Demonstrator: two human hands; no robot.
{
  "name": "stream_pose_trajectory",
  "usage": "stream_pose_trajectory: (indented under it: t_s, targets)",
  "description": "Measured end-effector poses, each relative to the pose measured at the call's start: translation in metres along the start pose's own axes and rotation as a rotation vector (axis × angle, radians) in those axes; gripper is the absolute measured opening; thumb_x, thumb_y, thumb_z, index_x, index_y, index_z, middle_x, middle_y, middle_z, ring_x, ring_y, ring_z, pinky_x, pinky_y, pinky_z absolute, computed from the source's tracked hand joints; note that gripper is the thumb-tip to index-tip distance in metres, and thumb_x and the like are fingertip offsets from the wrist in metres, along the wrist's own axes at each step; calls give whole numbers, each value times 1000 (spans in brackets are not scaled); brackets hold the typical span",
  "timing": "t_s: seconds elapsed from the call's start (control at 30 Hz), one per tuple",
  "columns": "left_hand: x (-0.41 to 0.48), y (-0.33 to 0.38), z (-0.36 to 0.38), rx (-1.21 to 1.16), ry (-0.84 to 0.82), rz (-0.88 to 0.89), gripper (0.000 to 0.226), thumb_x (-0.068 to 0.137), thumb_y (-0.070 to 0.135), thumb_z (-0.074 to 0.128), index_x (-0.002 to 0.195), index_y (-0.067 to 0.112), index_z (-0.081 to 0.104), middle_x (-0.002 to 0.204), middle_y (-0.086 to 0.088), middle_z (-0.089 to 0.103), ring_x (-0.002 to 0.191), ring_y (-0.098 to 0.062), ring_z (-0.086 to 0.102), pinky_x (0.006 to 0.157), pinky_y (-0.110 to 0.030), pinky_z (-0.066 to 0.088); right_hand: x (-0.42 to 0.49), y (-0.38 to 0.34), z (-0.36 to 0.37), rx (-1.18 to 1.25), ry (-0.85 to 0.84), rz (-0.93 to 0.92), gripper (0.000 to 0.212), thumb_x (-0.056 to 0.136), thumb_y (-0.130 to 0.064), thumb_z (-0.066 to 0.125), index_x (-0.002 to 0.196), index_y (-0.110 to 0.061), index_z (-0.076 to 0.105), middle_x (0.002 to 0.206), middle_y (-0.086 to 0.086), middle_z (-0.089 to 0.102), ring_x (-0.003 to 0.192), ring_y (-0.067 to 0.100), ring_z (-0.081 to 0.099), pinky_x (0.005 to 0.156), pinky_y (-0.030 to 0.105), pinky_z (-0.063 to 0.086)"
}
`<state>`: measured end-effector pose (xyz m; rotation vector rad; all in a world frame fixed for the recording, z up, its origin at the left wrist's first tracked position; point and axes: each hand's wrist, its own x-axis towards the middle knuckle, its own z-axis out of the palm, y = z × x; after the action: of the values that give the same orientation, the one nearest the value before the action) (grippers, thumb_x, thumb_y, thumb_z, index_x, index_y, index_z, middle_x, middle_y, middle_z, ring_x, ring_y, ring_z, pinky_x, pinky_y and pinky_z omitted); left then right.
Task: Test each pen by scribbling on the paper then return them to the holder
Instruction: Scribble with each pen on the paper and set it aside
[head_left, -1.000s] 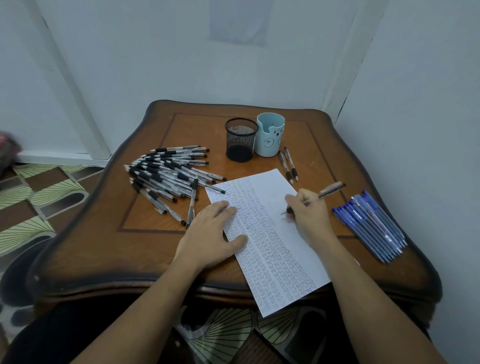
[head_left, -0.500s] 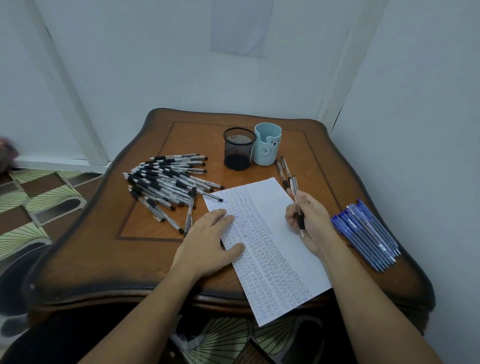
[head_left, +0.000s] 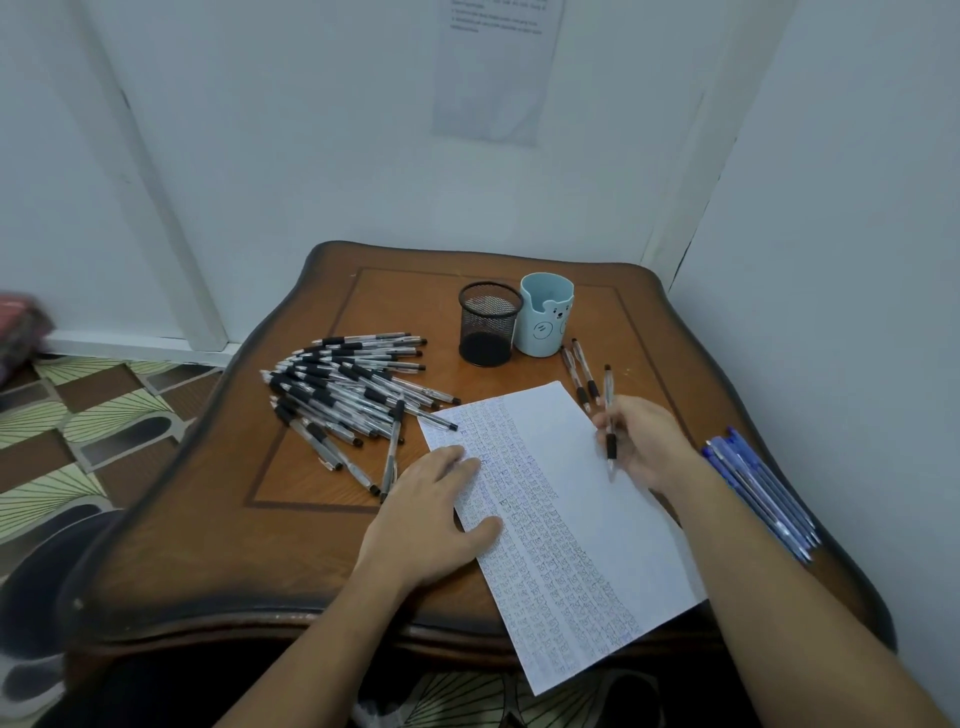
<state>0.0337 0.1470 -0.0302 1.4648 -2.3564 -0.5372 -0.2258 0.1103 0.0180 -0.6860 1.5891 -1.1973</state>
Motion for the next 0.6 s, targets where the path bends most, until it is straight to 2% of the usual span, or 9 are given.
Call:
stream_pose_trajectory:
  t_s: [0.1,0.17,0.27,0.33,0.43,0.5,0.6]
  targets:
    - [0,0,0,2,10,9,93,70,76,27,149,28,33,157,11,22,143,-6,15,115,-28,15,38,-18,3,-393,209,-102,18,101,-12,50,113,-8,62,88,7,57,70,15,52,60,25,47]
    - [0,-1,1,9,14,11,92,71,76,26,150,29,31,157,12,20,143,-5,14,115,-26,13,62,-27,7,-539,278,-179,21,101,-14,53,121,-12,62,98,5,59,77,16,54,64,24,48]
    - [1,-3,2,15,23,12,86,76,73,33,150,31,29,158,13,18,143,-4,12,115,-24,12,82,-38,18,-756,282,-238,26,102,-14,54,127,-9,60,120,11,62,88,19,56,73,25,47]
    - [1,-4,2,31,24,20,83,79,71,36,151,30,28,158,13,17,144,-5,11,115,-25,11,88,-41,25,-880,230,-205,28,103,-18,53,126,-5,61,117,13,64,80,19,57,70,25,48]
    - [2,-4,3,46,24,27,82,80,70,37,151,30,27,159,12,16,144,-6,10,116,-26,10,93,-38,25,-964,191,-155,28,103,-21,52,120,-3,66,104,14,68,66,17,57,60,24,49]
    - [2,-5,3,44,26,26,83,79,70,37,151,30,27,159,11,16,145,-6,10,117,-26,10,93,-36,22,-968,190,-150,29,103,-19,52,123,-3,65,108,15,68,72,18,60,64,26,50]
    - [2,-5,4,44,26,26,85,78,71,34,151,29,27,159,11,17,145,-7,10,117,-27,10,86,-34,18,-948,206,-174,35,103,-19,52,135,-5,58,125,13,64,88,20,60,75,26,48]
